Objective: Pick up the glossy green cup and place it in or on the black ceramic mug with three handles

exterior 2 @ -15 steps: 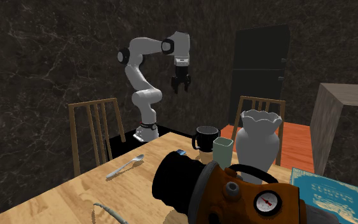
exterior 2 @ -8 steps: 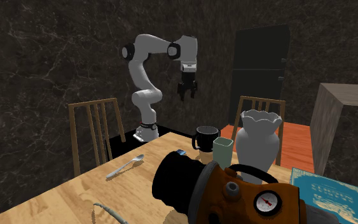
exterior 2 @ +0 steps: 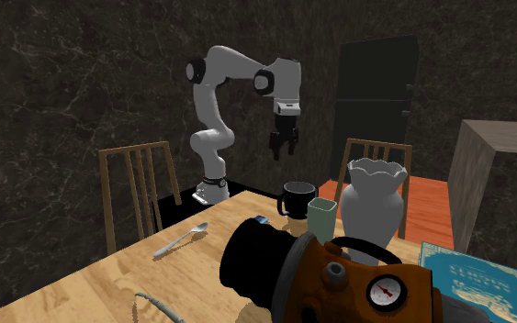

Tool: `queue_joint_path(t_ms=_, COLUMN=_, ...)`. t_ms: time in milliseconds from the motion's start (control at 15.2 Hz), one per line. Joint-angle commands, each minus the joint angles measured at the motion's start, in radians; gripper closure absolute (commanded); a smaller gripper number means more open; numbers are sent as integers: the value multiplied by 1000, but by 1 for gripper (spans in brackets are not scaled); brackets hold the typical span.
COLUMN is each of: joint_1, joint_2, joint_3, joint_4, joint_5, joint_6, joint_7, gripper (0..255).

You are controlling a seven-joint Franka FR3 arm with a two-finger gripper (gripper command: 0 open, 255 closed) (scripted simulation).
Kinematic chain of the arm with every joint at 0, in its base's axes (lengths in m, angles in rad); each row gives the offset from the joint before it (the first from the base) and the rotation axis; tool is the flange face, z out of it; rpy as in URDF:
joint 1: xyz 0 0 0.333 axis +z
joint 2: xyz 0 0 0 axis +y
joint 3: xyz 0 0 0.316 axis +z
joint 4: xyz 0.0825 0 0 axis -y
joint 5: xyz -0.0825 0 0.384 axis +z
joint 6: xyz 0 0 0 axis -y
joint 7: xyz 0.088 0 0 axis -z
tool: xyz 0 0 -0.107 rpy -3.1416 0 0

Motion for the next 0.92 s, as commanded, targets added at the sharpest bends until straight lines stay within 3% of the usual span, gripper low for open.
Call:
queue_joint_path(t_ms=0, joint_1=-3, joint_2=82, joint_3=-10, joint_4=63, joint_5=3, joint_6=23, joint_7=-22, gripper=0)
queue_joint_path(t_ms=462, joint_1=-20, joint_2=348, joint_3=-33, joint_4=301, joint_5=25, joint_6=64, joint_7=-96, gripper=0)
queue_joint_path(t_ms=858, joint_1=-48, joint_2=588, joint_3=-38, joint_4=569, joint_5=51, joint_6=46, joint_7=-149, gripper=0)
